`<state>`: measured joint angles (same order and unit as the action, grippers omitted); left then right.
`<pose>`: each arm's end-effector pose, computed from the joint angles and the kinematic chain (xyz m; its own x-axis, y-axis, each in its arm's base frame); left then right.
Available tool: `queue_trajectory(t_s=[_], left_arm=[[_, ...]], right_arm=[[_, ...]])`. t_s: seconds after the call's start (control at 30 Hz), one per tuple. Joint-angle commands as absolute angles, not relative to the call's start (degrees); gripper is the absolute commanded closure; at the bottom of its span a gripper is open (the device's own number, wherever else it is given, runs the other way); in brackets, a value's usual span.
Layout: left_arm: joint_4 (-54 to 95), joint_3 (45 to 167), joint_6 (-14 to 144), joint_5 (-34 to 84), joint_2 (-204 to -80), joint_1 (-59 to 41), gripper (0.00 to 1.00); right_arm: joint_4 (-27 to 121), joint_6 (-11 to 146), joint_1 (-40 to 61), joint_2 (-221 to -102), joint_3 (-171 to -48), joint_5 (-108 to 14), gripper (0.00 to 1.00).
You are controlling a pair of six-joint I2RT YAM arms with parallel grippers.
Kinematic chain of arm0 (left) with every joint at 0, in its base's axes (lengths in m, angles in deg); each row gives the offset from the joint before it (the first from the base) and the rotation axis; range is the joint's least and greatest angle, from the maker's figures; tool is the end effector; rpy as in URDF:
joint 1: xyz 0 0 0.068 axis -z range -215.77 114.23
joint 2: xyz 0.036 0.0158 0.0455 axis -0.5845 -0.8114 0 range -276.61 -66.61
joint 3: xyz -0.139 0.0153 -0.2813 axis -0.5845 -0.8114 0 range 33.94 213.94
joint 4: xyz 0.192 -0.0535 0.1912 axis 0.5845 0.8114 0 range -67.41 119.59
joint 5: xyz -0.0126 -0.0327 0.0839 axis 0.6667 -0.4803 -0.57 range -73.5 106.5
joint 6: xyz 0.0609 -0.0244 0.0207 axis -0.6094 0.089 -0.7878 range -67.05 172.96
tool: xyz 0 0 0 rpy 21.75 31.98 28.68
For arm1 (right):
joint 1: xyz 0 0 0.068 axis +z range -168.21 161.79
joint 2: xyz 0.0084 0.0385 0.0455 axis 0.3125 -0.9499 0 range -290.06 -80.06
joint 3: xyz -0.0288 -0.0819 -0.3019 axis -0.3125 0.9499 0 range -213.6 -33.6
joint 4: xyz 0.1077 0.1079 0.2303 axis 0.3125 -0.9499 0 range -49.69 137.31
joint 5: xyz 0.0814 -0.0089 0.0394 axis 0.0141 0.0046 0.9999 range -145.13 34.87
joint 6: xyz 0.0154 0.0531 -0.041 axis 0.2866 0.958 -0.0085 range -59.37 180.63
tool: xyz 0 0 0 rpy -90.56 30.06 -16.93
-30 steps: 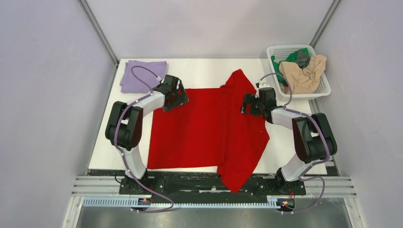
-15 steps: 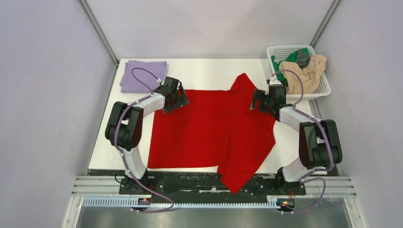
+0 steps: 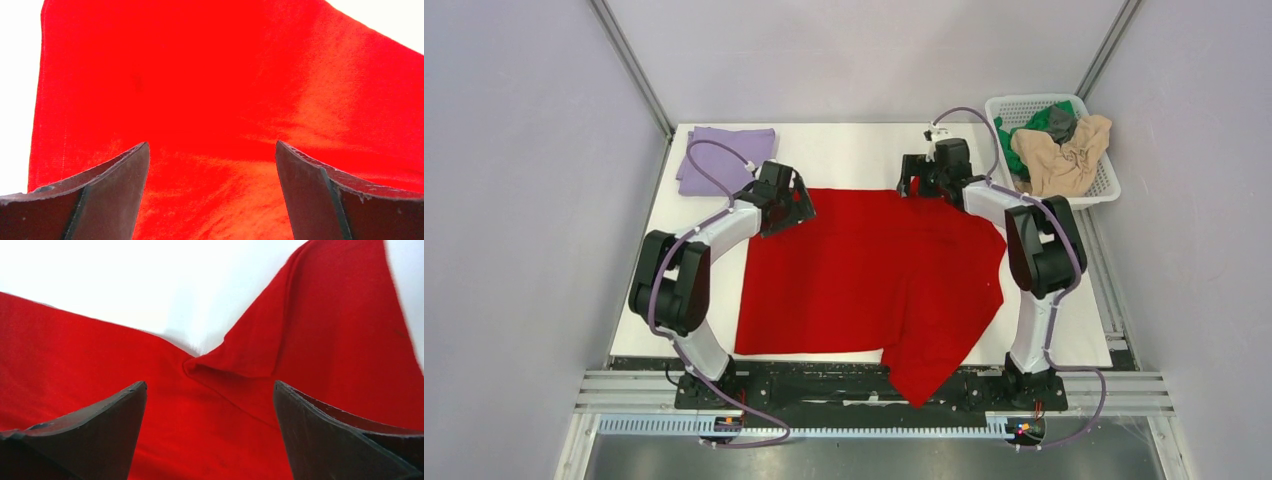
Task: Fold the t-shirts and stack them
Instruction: Flatten out the tshirt
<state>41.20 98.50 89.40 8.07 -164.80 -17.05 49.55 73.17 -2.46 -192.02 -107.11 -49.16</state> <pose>0.3747 -0.1184 0.2204 -0.7404 -0.3696 -0.5614 -0.2579 0.9275 -0.2705 0.4608 0.1360 0.2063 -0.6311 0.0463 -0.7743 -0.2190 0.9470 0.2351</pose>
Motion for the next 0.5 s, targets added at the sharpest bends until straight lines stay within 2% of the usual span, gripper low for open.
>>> queue_trajectory(t_s=[0.0,0.27,0.47], left_arm=[[41.22,96.56,87.43,6.04,-163.00,-17.21,0.00],[40.87,95.78,88.19,5.30,-163.49,-17.14,0.00],[42.01,96.87,88.16,4.45,-163.68,-17.14,0.00]], right_arm=[[49.99,74.25,-1.32,-196.19,-113.14,-46.84,0.02],[54.44,77.50,0.23,-205.04,-121.91,-45.77,0.02],[65.39,79.95,0.25,-216.19,-136.57,-47.34,0.02]])
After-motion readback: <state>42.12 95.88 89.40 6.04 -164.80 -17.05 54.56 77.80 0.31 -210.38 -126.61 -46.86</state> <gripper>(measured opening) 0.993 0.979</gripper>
